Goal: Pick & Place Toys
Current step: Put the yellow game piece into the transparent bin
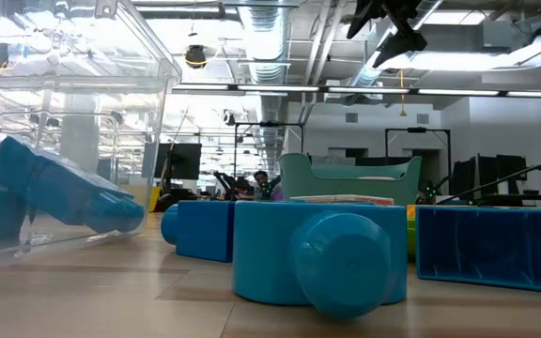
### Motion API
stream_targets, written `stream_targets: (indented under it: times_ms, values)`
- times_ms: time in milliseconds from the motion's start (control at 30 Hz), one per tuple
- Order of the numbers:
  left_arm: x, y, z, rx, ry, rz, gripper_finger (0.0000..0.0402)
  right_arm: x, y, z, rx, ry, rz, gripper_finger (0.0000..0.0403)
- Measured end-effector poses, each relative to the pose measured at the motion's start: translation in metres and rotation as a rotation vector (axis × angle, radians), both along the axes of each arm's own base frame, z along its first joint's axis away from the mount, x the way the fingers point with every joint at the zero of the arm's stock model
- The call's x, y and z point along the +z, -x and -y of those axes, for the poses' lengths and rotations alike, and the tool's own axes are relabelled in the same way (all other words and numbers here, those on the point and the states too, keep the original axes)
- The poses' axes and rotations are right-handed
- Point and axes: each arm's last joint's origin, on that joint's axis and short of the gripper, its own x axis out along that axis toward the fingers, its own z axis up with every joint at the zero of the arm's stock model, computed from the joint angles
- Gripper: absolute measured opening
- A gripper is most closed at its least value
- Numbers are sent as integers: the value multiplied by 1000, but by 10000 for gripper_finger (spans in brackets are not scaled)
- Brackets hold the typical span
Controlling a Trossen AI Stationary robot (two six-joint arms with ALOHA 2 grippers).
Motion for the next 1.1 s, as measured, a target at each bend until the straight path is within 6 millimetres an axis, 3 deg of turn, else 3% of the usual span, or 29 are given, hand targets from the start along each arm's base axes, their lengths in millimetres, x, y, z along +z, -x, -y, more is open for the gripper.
stream_targets:
  times_ms: [200, 367, 567, 800, 1100]
  values:
    - [0, 0, 0, -1, 0, 2, 339, 0, 0, 0, 0, 0, 1, 386]
    - [4, -3, 2, -25, 16, 50, 319, 0, 0, 0, 0, 0, 1, 386]
    - [19, -11, 10, -128, 65, 240, 278, 0, 0, 0, -6, -4, 3, 386]
    - [33, -17, 16, -218, 122, 403, 194, 0, 0, 0, -6, -7, -1, 386]
    - [35, -17, 17, -261, 113, 436, 24, -1, -3, -8, 8, -25, 0, 386]
